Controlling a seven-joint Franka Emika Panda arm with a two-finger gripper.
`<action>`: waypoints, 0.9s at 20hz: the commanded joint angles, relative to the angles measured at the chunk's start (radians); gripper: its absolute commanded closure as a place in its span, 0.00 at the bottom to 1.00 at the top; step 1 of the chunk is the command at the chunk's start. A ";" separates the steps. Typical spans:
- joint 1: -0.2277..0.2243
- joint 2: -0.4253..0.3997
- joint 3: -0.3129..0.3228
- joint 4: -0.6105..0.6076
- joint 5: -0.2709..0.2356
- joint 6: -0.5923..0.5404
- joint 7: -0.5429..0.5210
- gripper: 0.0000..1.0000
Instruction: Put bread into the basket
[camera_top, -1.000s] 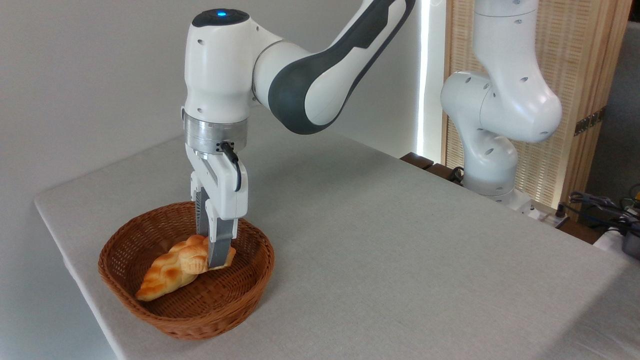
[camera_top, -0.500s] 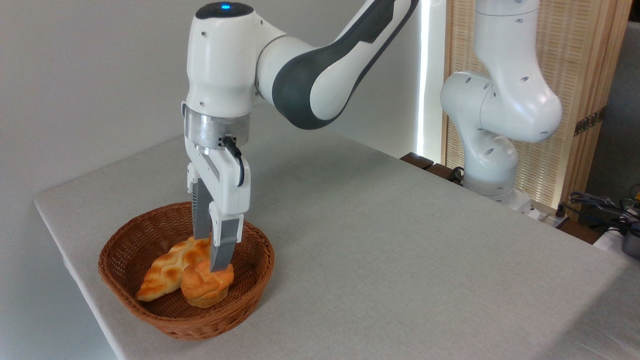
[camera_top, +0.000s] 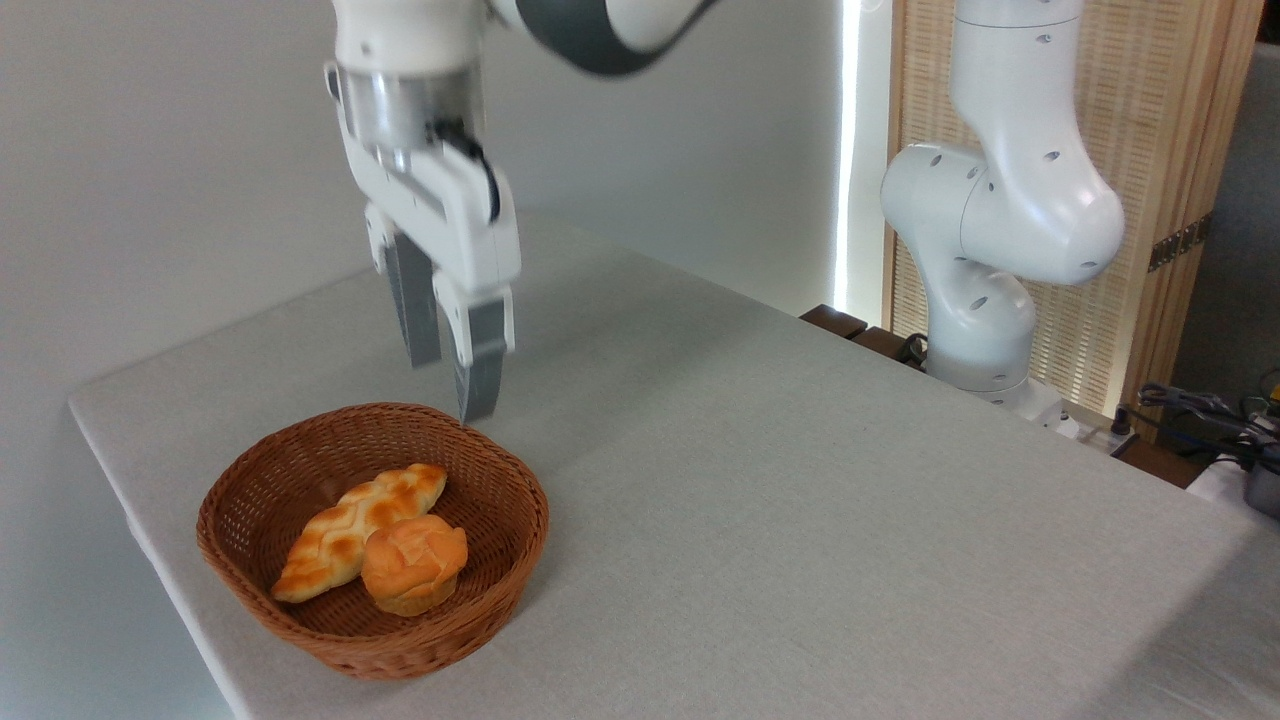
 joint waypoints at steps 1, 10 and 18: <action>0.000 0.017 0.005 0.112 0.048 -0.142 -0.085 0.00; -0.009 0.004 0.019 0.166 0.105 -0.242 -0.085 0.00; -0.037 0.010 0.067 0.166 0.107 -0.244 -0.084 0.00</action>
